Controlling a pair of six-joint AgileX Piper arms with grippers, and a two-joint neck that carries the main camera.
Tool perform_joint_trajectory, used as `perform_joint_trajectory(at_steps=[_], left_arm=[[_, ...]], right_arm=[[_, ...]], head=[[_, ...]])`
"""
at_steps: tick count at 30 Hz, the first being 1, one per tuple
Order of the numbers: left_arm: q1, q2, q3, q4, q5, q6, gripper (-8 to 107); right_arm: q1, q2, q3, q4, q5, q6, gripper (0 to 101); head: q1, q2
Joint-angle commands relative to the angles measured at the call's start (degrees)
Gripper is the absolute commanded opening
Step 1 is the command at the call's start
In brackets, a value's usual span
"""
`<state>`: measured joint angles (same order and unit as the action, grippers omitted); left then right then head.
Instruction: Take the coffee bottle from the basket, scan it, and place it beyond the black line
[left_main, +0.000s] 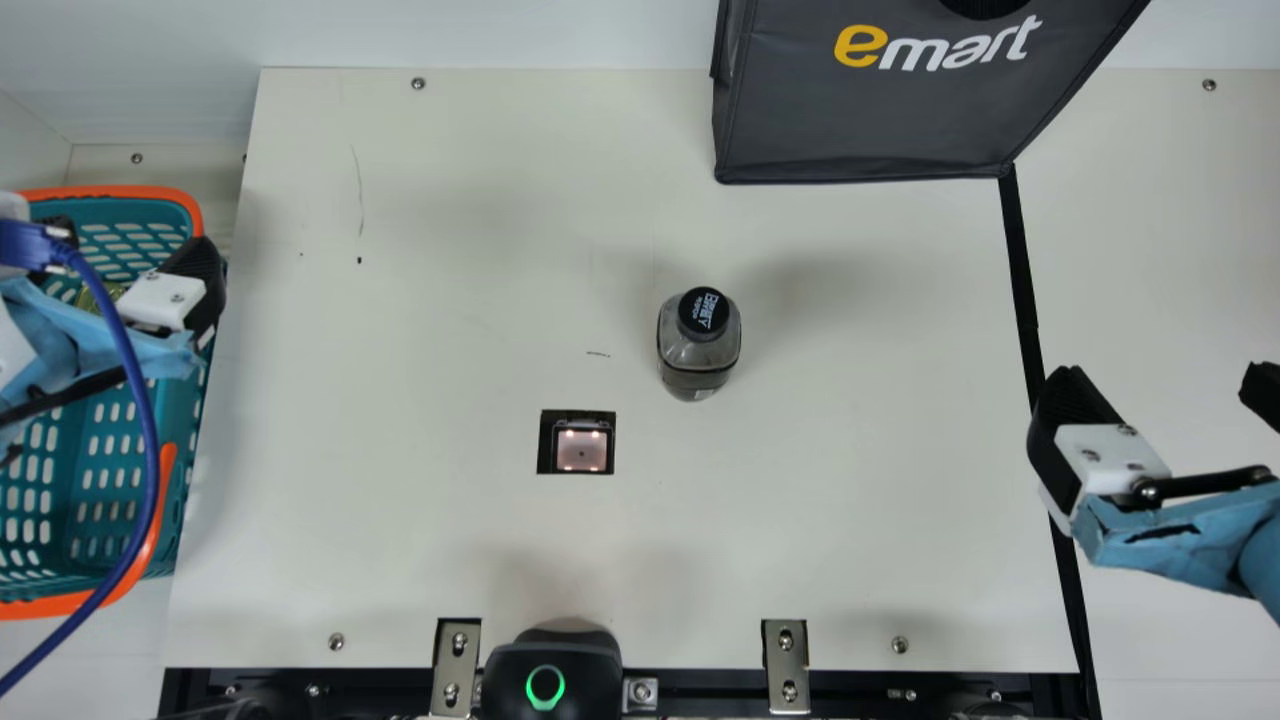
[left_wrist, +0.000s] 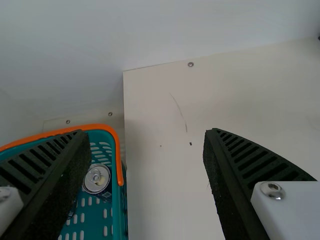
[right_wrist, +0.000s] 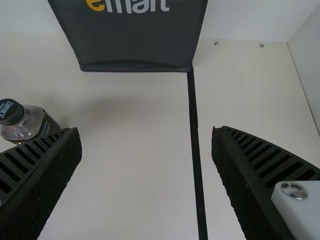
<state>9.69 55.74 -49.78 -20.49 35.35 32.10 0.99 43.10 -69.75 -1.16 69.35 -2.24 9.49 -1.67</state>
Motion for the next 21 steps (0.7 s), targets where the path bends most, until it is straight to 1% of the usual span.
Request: perform_joint_trajectory(at_steps=[1,4,8,15,21], left_arm=[[0.0,0.0,0.0,0.0,0.0,0.0,90],[0.0,0.0,0.0,0.0,0.0,0.0,90],[0.0,0.0,0.0,0.0,0.0,0.0,90],[0.0,0.0,0.0,0.0,0.0,0.0,90],[0.0,0.0,0.0,0.0,0.0,0.0,90]], right_arm=[[11.7,4.2,-3.0,-9.7,-0.2,10.1,91],[12.7,5.5,-3.6,-10.1,0.2,10.4,91],[17.9,7.1,-3.5,-13.6,0.5,14.2,91],[28.8,8.4,-0.4,-20.4,0.5,23.2,91],[34.4,8.5,2.1,-23.7,0.5,28.1,91]], head=[[-1.6,0.1],[-1.6,0.1],[-1.6,0.1],[-1.6,0.1],[-1.6,0.1]])
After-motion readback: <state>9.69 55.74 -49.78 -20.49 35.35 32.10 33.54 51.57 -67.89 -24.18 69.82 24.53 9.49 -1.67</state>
